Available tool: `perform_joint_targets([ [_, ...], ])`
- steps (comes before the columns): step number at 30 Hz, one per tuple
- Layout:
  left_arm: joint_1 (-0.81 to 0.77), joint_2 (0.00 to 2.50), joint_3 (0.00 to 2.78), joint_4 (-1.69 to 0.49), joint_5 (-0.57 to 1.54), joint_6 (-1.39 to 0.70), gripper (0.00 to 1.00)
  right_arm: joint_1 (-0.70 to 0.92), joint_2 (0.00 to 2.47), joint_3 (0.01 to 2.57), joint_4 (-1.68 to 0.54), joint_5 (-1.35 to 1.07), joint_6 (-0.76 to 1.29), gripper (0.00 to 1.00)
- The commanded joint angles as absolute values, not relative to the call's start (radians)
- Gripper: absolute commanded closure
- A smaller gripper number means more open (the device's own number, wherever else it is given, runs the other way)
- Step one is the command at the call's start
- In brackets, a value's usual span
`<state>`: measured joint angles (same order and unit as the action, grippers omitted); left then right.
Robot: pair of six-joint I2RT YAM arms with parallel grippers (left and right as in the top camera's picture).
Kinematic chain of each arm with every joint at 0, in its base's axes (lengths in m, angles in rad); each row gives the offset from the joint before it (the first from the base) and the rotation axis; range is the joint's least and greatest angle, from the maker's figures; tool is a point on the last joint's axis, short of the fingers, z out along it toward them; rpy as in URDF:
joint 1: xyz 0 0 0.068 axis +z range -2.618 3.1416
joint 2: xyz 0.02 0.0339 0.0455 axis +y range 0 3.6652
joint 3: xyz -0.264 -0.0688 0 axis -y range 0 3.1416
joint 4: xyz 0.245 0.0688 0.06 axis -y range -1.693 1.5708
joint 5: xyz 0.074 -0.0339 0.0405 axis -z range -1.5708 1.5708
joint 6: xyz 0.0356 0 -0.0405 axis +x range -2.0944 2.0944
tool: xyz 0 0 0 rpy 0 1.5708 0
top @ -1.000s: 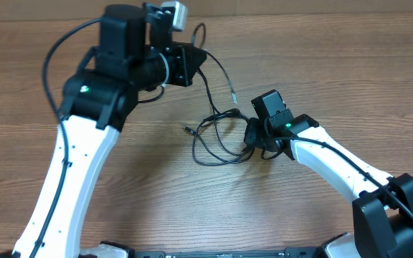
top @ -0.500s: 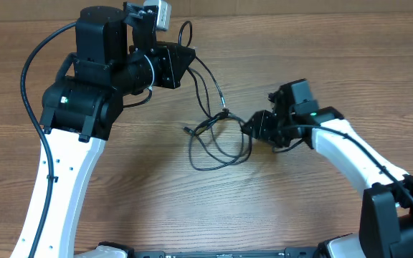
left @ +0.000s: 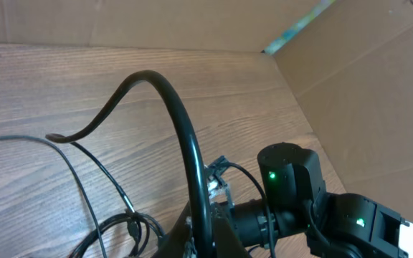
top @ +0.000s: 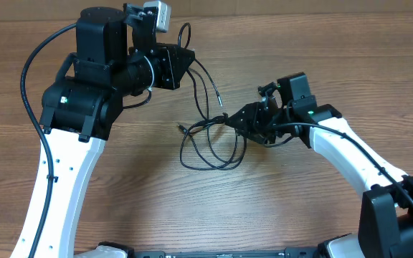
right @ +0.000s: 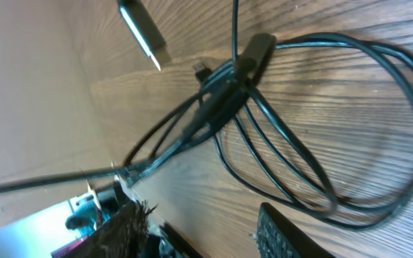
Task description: Untangle cables
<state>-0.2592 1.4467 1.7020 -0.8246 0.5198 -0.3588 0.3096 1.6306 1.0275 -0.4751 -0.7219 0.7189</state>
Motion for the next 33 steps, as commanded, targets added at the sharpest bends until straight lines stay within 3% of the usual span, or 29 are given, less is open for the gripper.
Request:
perform_joint_targets([
  [1, -0.256, 1.442, 1.732, -0.834, 0.520, -0.336, 0.96, 0.340, 1.633, 1.049, -0.455, -0.643, 0.867, 0.52],
  [19, -0.257, 1.449, 1.732, -0.845, 0.514, -0.336, 0.96, 0.462, 1.633, 1.048, -0.371, -0.466, 0.995, 0.52],
  [26, -0.256, 1.451, 1.731, -0.844, 0.513, -0.336, 0.96, 0.502, 1.633, 1.048, -0.376, -0.453, 0.991, 0.61],
  [33, -0.256, 1.451, 1.731, -0.845, 0.469, -0.340, 0.96, 0.561, 1.633, 1.048, -0.449, -0.349, 0.960, 0.64],
])
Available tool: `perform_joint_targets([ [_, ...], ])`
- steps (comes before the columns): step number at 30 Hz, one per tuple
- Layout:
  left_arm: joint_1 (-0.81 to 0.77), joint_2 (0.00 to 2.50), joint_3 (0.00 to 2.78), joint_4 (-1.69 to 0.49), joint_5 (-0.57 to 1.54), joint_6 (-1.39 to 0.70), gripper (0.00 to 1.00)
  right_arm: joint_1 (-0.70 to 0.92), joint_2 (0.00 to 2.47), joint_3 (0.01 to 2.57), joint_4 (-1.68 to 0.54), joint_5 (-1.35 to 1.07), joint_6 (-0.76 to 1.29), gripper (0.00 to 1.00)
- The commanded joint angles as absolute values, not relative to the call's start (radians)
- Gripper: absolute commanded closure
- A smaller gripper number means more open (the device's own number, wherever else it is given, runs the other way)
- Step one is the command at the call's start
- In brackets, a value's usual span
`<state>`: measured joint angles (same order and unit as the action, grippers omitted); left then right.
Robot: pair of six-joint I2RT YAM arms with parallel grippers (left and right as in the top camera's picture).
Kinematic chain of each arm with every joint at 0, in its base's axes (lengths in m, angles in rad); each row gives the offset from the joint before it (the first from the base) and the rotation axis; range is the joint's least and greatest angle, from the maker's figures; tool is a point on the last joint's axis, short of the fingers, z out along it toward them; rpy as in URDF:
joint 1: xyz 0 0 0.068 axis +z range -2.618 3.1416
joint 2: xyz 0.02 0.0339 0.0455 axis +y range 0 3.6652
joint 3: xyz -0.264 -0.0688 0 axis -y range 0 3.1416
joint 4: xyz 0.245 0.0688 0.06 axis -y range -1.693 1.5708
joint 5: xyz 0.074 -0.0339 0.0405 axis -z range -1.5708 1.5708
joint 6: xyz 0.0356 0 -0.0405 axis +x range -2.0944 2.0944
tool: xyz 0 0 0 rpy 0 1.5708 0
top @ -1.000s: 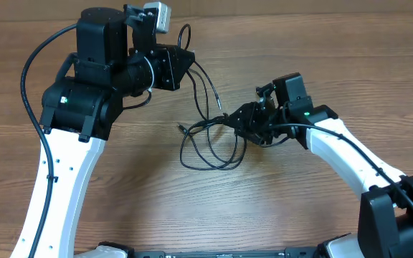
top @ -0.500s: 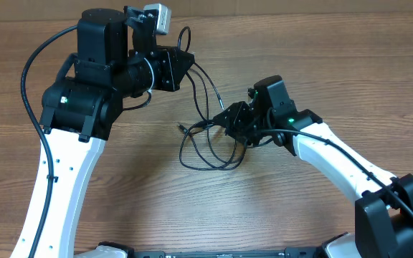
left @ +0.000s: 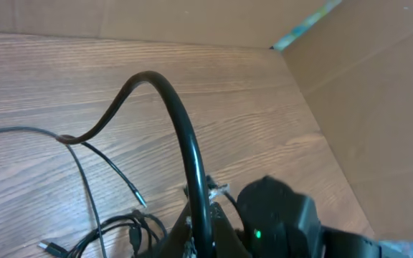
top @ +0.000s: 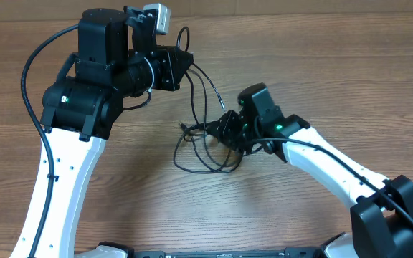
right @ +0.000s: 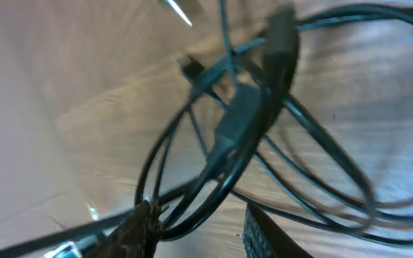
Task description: Untangle cables
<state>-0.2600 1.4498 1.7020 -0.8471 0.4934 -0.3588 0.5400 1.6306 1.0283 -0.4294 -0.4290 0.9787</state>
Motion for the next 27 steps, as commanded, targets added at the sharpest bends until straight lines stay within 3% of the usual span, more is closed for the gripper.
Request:
perform_joint_targets([
  [1, -0.256, 1.451, 1.731, -0.845, 0.469, -0.340, 0.96, 0.568, 1.633, 1.048, -0.465, -0.320, 0.960, 0.66],
  [10, -0.255, 1.451, 1.731, -0.838, 0.467, -0.344, 0.96, 0.583, 1.640, 1.046, -0.507, -0.144, 0.934, 0.73],
  [27, -0.253, 1.451, 1.731, -0.868, 0.282, -0.344, 0.96, 0.522, 1.746, 1.045, -0.523, -0.121, 0.835, 0.73],
])
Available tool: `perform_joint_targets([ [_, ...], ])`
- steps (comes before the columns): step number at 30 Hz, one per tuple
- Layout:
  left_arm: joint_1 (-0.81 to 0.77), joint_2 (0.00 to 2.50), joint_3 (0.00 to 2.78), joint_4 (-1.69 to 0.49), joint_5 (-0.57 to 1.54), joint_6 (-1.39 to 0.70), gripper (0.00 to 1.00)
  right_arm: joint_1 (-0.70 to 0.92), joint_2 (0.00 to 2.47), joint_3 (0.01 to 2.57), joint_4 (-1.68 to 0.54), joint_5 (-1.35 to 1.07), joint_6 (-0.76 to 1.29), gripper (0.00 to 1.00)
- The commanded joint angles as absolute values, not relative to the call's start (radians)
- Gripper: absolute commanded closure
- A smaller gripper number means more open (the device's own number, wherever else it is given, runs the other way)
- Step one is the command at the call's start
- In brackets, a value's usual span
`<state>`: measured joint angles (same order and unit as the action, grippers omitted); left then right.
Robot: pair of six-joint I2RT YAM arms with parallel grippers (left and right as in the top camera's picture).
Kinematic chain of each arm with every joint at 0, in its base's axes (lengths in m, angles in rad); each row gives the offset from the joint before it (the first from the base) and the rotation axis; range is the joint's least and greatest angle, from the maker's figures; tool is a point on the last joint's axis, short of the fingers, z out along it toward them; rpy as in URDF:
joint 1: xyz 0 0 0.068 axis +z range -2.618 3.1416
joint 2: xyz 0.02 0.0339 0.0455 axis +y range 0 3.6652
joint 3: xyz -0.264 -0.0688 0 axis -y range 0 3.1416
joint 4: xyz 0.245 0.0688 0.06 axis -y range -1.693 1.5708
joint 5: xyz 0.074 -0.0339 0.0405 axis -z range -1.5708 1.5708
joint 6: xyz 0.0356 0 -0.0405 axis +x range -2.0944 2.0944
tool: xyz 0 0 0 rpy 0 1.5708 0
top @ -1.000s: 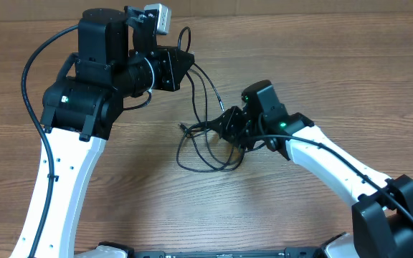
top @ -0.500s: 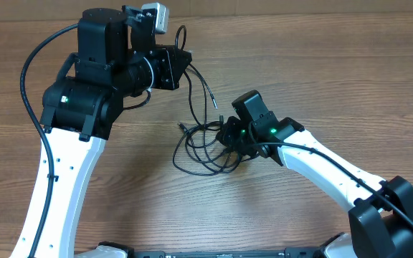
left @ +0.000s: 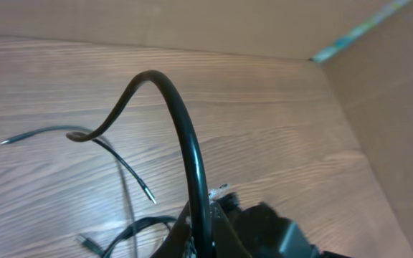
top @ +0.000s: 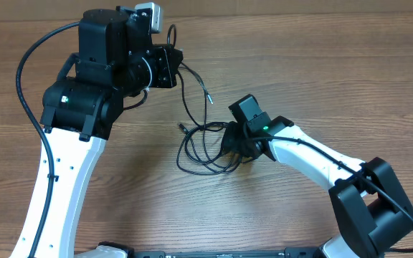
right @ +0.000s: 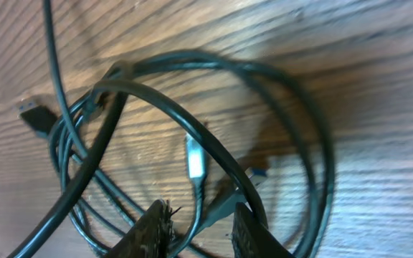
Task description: Untangle cables
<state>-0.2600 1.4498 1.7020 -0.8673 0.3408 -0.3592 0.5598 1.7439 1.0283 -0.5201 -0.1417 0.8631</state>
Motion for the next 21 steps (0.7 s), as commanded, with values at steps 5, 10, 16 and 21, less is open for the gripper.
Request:
perform_joint_targets([
  [5, -0.223, 1.444, 1.732, -0.845, 0.400, -0.345, 0.96, 0.444, 1.746, 1.045, -0.549, -0.121, 0.801, 0.72],
  [10, -0.151, 1.423, 1.733, -0.752, 0.556, -0.393, 0.96, 0.394, 1.746, 1.045, -0.562, -0.124, 0.775, 0.73],
  [16, -0.061, 1.393, 1.733, -0.607, 0.664, -0.478, 0.96, 0.389, 1.746, 1.045, -0.545, -0.230, 0.649, 0.68],
  [21, -0.006, 1.380, 1.733, -0.560, 0.683, -0.578, 0.96, 0.390, 1.746, 1.045, -0.532, -0.425, 0.451, 0.60],
])
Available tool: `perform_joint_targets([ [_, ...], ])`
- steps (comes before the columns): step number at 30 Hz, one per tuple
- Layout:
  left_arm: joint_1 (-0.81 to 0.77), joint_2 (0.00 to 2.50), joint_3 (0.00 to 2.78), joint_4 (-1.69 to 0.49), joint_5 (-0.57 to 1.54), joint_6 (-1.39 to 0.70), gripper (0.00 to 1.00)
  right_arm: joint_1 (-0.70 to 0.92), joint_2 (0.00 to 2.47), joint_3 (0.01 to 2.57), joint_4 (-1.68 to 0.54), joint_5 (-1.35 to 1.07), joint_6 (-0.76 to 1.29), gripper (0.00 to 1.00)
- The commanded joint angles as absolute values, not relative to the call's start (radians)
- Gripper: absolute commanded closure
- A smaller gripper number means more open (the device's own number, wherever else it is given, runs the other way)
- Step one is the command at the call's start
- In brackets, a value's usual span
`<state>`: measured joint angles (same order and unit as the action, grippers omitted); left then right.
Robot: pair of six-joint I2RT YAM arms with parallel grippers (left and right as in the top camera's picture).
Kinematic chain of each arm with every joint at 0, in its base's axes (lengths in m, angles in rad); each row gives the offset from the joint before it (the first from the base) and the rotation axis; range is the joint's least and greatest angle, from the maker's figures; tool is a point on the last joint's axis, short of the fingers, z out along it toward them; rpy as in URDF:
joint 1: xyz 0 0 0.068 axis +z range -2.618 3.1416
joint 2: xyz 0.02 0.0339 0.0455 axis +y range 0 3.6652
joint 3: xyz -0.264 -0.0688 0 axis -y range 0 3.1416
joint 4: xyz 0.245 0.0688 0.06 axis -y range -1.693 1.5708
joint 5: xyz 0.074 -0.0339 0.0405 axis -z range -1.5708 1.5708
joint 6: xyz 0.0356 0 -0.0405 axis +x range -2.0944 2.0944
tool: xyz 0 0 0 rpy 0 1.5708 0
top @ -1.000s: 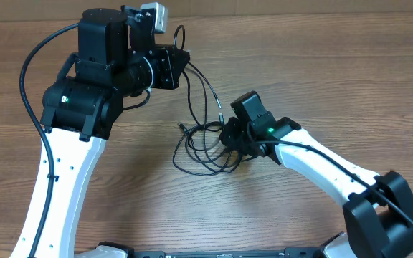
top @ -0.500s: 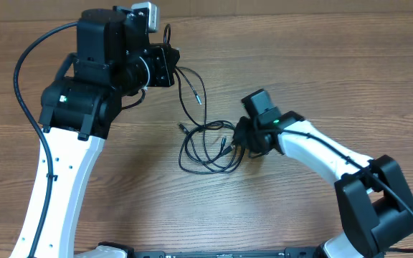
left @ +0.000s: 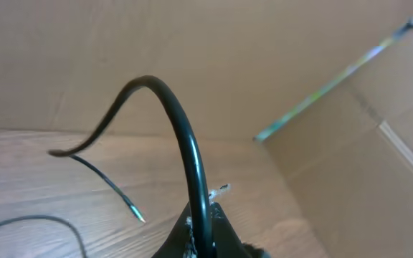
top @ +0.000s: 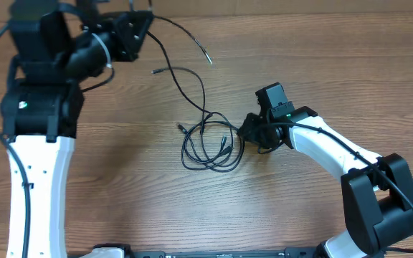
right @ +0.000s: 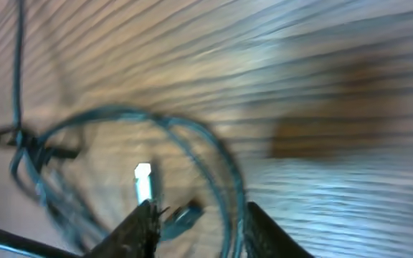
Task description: Untangle cables
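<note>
A tangle of thin black cables point(top: 208, 147) lies coiled mid-table in the overhead view. One strand rises from it to my left gripper point(top: 136, 27), held high at the back left. That gripper is shut on the black cable point(left: 186, 154), whose free end point(left: 133, 212) hangs beyond it. A second loose end point(top: 154, 71) lies left of the strand. My right gripper point(top: 244, 135) sits low at the coil's right edge. It is open point(right: 196, 223) in the blurred right wrist view, with a cable loop point(right: 224, 172) and a small plug point(right: 185, 213) between its fingers.
The wooden table point(top: 335, 64) stretches on all sides of the coil. A cardboard wall point(left: 214, 50) stands behind and to the right of the left gripper. The right arm point(top: 335, 154) reaches in from the front right corner.
My left gripper has gone up and to the back left with the cable, drawing a longer strand out of the coil. My right gripper moved from over the coil to its right edge.
My left gripper held one cable above the tangle throughout, while my right gripper stood to the right of the coil. It then came in over the coil, low among the loops. Now the left is far back and the coil looks smaller.
</note>
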<state>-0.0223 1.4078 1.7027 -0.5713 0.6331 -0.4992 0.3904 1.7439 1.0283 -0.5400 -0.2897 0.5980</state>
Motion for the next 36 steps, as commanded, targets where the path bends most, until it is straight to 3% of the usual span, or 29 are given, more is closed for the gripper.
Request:
perform_joint_targets([
  [1, -0.001, 1.380, 1.733, -0.560, 0.683, -0.607, 0.96, 0.389, 1.746, 1.045, -0.529, -0.488, 0.387, 0.58],
  [7, 0.002, 1.380, 1.733, -0.479, 0.681, -0.735, 0.96, 0.390, 1.746, 1.045, -0.517, -0.601, 0.278, 0.55],
  [12, 0.002, 1.380, 1.733, -0.321, 0.679, -0.945, 0.96, 0.379, 1.746, 1.045, -0.454, -0.568, 0.260, 0.36],
  [16, 0.002, 1.380, 1.733, -0.210, 0.654, -1.025, 0.96, 0.330, 1.746, 1.056, -0.407, -0.584, 0.357, 0.34],
  [24, 0.001, 1.381, 1.733, -0.182, 0.647, -1.121, 0.96, 0.200, 1.746, 1.082, -0.363, -1.024, 0.363, 0.26],
  [29, 0.002, 1.381, 1.733, -0.165, 0.604, -1.180, 0.96, 0.228, 1.747, 1.073, -0.432, -0.982, 0.309, 0.26],
  [36, 0.002, 1.381, 1.733, -0.103, 0.543, -1.258, 0.96, 0.368, 1.769, 1.037, -0.461, -0.693, 0.319, 0.31],
])
